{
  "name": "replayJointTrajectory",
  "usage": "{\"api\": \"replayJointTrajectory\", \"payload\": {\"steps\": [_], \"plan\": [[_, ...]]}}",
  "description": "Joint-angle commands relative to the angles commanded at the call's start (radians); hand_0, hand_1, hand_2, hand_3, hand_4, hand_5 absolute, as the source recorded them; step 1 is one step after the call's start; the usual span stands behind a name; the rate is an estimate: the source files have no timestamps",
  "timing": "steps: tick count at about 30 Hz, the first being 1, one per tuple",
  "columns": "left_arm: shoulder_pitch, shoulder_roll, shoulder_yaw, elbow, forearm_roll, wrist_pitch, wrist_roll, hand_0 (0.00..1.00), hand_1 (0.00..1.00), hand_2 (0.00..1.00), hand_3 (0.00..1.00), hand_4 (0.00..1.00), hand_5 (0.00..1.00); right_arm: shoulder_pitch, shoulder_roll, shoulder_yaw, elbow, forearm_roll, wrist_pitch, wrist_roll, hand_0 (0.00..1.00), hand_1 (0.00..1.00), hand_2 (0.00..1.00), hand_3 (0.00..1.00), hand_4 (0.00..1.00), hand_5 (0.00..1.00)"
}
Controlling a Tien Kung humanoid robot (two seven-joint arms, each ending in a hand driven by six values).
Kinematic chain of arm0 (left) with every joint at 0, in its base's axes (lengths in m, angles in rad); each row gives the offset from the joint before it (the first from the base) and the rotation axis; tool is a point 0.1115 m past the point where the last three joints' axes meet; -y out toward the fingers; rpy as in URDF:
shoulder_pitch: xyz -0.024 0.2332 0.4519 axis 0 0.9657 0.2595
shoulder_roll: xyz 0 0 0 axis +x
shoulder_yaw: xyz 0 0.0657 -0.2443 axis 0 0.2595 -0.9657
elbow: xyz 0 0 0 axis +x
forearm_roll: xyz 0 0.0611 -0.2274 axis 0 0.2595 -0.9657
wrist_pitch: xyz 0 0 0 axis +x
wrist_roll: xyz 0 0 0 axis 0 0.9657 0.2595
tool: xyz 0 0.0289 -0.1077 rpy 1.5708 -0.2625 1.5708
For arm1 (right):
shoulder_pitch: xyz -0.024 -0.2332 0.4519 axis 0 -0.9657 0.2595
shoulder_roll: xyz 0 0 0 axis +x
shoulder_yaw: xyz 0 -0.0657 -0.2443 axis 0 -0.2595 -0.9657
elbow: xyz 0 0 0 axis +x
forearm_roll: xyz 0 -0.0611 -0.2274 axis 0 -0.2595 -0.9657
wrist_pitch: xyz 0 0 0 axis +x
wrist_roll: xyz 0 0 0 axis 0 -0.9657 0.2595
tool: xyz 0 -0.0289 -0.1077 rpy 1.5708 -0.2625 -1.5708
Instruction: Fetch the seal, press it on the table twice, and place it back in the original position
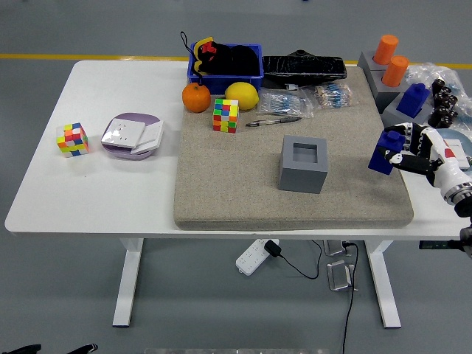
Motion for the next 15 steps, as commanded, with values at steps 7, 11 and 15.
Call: {"api": "replayJointTrajectory", "payload": {"steps": [7, 11, 15], "plan": [[-0.001, 0.0, 0.001, -0.001, 0.002, -0.001, 0.0, 0.813, 0.786, 0.764, 0.8, 0.68, 0.417, -0.011, 0.019, -0.013, -0.019, 0.006, 0.0, 0.001, 0.573, 0.442, 0.45, 0.471, 0.659, 0.002], [-0.002, 0.001, -0.001, -0.001, 0.006, -0.002, 0.001, 0.813, 0.786, 0.764, 0.799, 0.679, 0.416, -0.012, 0.028, -0.021, -0.032, 0.008, 0.001, 0.004, 0.573, 0.442, 0.45, 0.471, 0.663, 0.002], [-0.002, 0.001, -0.001, -0.002, 0.008, -0.002, 0.001, 0.813, 0.785, 0.764, 0.8, 0.68, 0.415, -0.014, 0.03, -0.031, -0.037, 0.01, 0.001, 0.006, 0.569, 0.439, 0.448, 0.468, 0.664, 0.002]]}}
